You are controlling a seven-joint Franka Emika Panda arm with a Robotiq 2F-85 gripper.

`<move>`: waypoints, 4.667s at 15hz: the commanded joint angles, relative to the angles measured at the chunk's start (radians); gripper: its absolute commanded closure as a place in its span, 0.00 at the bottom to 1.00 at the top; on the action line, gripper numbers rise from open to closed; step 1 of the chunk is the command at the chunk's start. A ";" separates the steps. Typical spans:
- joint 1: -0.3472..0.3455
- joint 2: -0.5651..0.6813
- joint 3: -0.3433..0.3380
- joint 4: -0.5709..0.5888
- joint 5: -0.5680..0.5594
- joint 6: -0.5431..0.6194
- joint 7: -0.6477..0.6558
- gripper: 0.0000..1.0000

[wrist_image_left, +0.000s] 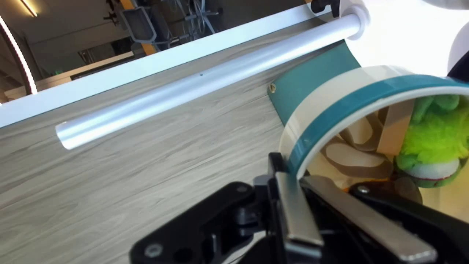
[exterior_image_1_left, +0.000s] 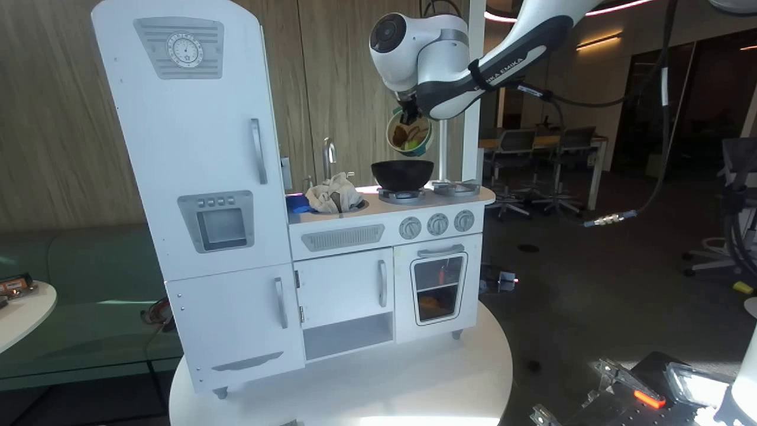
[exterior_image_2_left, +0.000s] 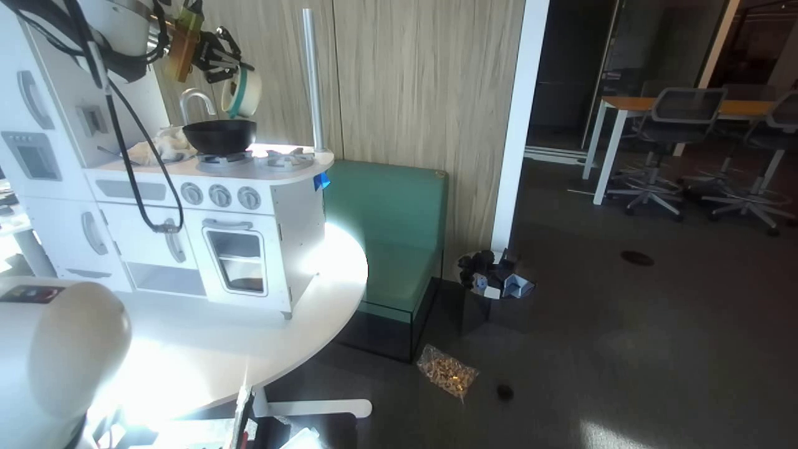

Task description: Pour the contents of the white bowl into the pot then stir inside the pot

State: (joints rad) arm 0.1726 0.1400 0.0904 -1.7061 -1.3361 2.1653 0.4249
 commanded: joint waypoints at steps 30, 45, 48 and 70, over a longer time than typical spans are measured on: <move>0.000 -0.136 0.079 -0.339 -0.939 -0.114 0.566 0.97; 0.003 -0.107 0.088 -0.382 -1.106 -0.287 0.647 0.97; -0.003 -0.089 0.082 -0.386 -1.096 -0.310 0.614 0.97; -0.050 -0.511 -0.150 -0.291 0.465 -0.021 -0.191 0.97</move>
State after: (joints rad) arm 0.1587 -0.3515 -0.0405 -2.0095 -1.0569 2.1693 0.3948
